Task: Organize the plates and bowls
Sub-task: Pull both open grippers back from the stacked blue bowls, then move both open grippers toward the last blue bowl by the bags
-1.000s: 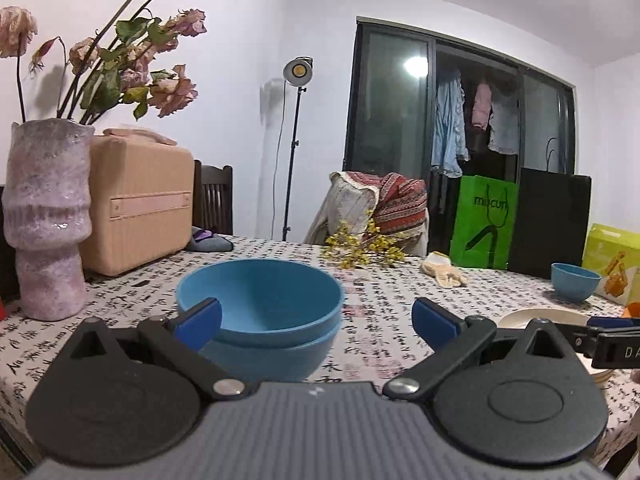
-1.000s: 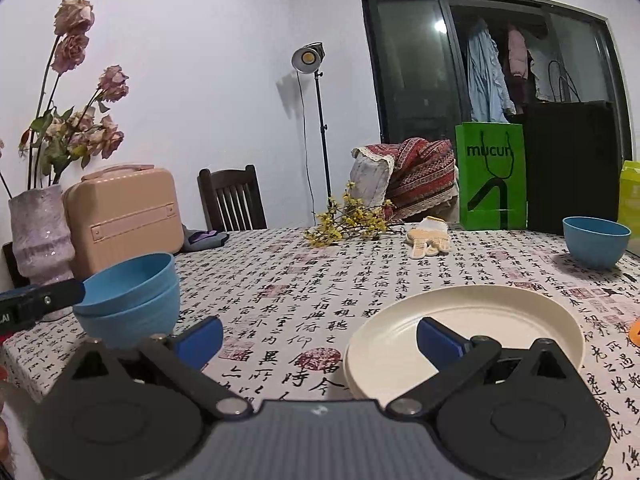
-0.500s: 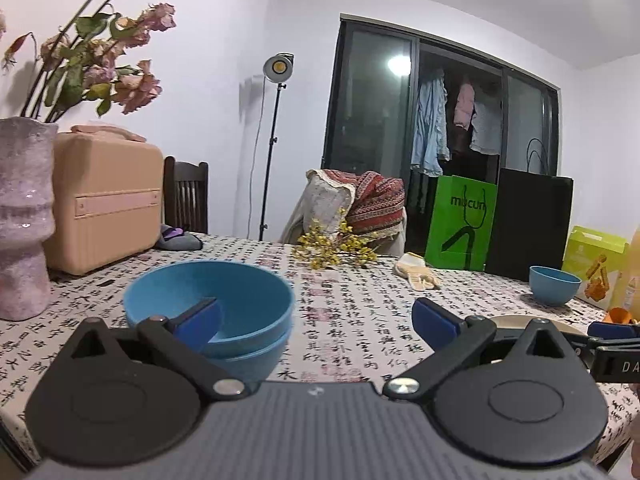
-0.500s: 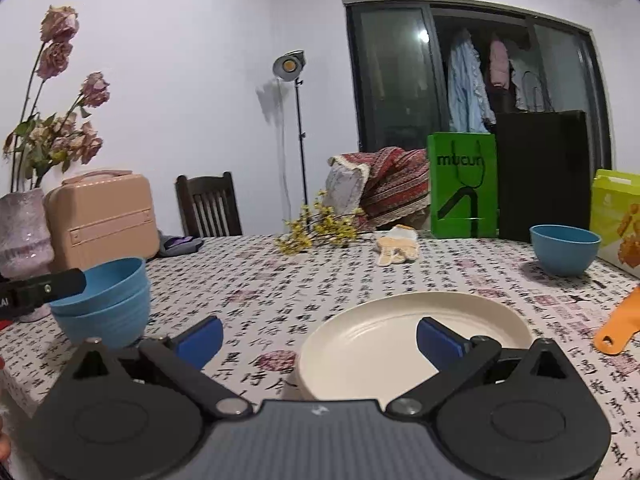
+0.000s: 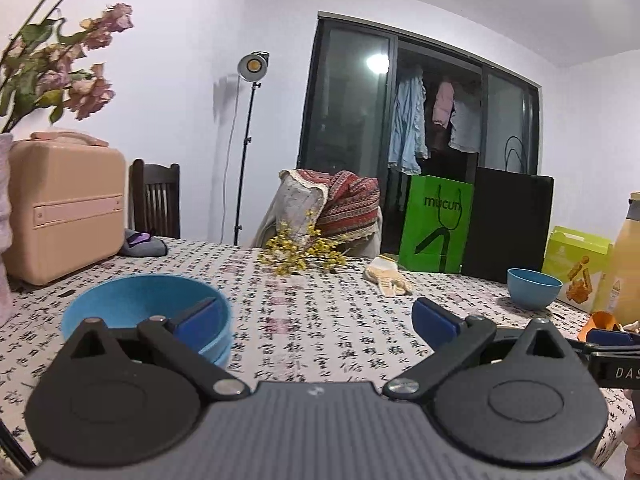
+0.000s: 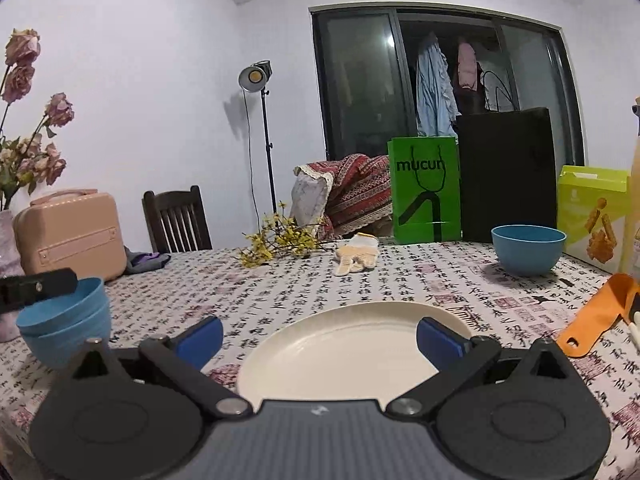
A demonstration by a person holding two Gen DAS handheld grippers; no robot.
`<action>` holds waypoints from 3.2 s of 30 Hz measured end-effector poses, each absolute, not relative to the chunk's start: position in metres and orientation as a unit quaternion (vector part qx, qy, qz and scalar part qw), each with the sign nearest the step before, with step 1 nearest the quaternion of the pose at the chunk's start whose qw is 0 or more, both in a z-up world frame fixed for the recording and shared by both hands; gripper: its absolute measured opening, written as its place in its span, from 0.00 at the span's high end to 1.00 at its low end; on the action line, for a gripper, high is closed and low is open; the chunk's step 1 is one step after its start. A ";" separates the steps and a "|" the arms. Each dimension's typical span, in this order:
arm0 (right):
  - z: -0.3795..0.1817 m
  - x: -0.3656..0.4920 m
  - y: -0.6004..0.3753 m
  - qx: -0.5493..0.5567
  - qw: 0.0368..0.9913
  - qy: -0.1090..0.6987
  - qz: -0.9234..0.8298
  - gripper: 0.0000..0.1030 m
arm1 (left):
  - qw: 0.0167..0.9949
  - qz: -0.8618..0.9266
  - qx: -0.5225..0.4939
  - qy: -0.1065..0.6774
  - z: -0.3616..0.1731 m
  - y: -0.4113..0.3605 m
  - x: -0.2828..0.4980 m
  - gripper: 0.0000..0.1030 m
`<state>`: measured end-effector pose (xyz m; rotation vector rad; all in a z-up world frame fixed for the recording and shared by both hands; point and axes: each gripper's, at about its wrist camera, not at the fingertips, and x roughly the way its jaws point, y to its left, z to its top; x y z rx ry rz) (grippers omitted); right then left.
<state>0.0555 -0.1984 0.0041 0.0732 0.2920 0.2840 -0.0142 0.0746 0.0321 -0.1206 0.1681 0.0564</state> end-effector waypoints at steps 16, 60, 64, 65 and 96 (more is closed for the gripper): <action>0.011 0.091 -0.246 0.055 0.982 0.152 0.099 0.00 | 0.996 -0.025 -0.031 0.083 0.050 0.029 0.034 0.00; 0.059 0.182 -0.332 0.073 0.987 0.145 0.005 0.00 | 0.982 -0.133 -0.037 0.129 0.095 -0.077 0.166 0.00; 0.067 0.194 -0.337 0.082 0.987 0.139 0.001 0.00 | 0.980 -0.139 -0.045 0.137 0.099 -0.080 0.182 0.00; 0.069 0.196 -0.337 0.081 0.987 0.136 0.001 0.00 | 0.979 -0.141 -0.047 0.139 0.099 -0.080 0.186 0.00; 0.102 0.287 -0.362 0.081 0.985 0.144 -0.059 0.00 | 0.978 -0.131 -0.062 0.152 0.124 -0.131 0.286 0.00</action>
